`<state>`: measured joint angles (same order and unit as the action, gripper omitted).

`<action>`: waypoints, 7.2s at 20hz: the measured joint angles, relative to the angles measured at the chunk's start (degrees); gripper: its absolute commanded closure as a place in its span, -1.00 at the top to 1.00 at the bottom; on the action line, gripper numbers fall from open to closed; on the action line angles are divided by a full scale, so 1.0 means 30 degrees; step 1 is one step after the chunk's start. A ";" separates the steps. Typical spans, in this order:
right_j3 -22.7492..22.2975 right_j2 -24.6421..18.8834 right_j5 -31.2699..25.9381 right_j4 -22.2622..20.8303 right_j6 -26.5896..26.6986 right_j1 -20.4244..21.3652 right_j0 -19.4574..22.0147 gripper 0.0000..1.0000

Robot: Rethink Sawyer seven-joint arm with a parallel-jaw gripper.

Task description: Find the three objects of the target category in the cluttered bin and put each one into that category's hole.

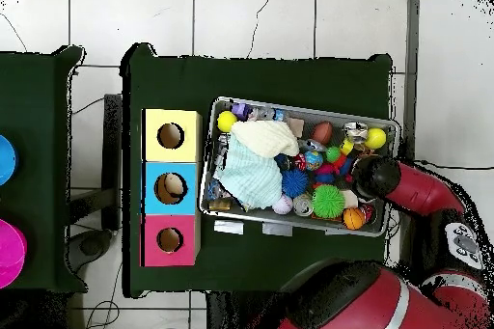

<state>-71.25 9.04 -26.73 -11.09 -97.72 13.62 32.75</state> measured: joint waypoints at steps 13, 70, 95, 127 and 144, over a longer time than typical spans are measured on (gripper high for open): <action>0.0786 0.0993 -0.0375 0.0733 -0.0012 -0.0595 -0.0777 1.00; -0.0675 -0.3189 -0.6232 0.3635 -0.0389 0.5820 0.1160 -1.00; -0.3997 -0.1349 -0.7123 0.5679 -0.1505 0.8214 -0.4116 -1.00; -0.4429 -0.0151 0.2894 0.6139 -0.4310 0.2870 -0.3418 1.00; -0.3544 0.0380 0.2803 0.6135 -0.4310 0.2695 -0.3202 1.00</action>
<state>-81.88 10.18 -18.32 7.31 -110.65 21.70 23.14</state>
